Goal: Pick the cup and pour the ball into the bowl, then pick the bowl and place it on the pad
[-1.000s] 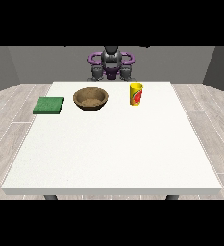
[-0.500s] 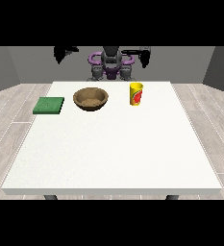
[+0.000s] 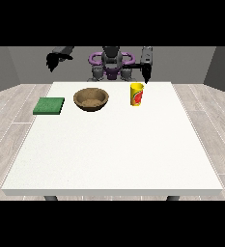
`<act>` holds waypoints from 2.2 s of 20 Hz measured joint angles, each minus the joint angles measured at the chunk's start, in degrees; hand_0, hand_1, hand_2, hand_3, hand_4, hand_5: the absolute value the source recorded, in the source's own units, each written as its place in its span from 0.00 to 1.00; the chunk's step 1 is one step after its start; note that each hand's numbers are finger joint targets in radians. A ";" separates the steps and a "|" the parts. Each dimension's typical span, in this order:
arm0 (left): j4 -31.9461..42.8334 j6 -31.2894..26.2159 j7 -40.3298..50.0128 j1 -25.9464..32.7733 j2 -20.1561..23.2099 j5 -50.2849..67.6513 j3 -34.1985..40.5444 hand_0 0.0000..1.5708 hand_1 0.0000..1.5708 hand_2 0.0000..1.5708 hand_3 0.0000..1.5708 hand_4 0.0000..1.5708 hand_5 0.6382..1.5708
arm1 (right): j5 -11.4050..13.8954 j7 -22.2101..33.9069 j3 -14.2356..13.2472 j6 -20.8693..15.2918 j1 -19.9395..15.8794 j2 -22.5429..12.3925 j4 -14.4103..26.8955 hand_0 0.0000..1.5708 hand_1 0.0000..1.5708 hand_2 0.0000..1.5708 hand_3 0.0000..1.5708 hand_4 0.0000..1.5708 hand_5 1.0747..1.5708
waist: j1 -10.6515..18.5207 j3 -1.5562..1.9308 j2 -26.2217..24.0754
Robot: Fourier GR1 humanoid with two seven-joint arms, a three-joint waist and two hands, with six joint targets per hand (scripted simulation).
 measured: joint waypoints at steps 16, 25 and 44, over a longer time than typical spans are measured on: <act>29.96 5.60 -18.34 -12.82 0.53 -0.86 9.35 0.78 0.78 1.00 1.00 0.70 1.00 | -3.83 -3.05 -4.04 7.51 -4.11 -4.97 4.62 0.00 0.00 0.00 0.00 0.12 1.00 | -5.12 -0.03 5.85; 37.41 15.92 -20.71 -15.57 0.48 -7.15 7.70 0.83 0.83 1.00 1.00 0.78 0.98 | -7.48 -2.59 -8.40 11.75 -4.62 -9.34 10.07 0.00 0.00 0.00 0.00 0.24 1.00 | -5.38 0.05 4.07; 51.04 28.08 27.67 -36.62 3.72 -50.45 -17.13 0.64 0.64 1.00 0.82 0.67 1.00 | -6.21 8.52 -8.36 6.40 -9.65 -12.12 19.77 0.00 0.00 0.00 0.00 0.41 0.99 | -0.54 0.17 -11.90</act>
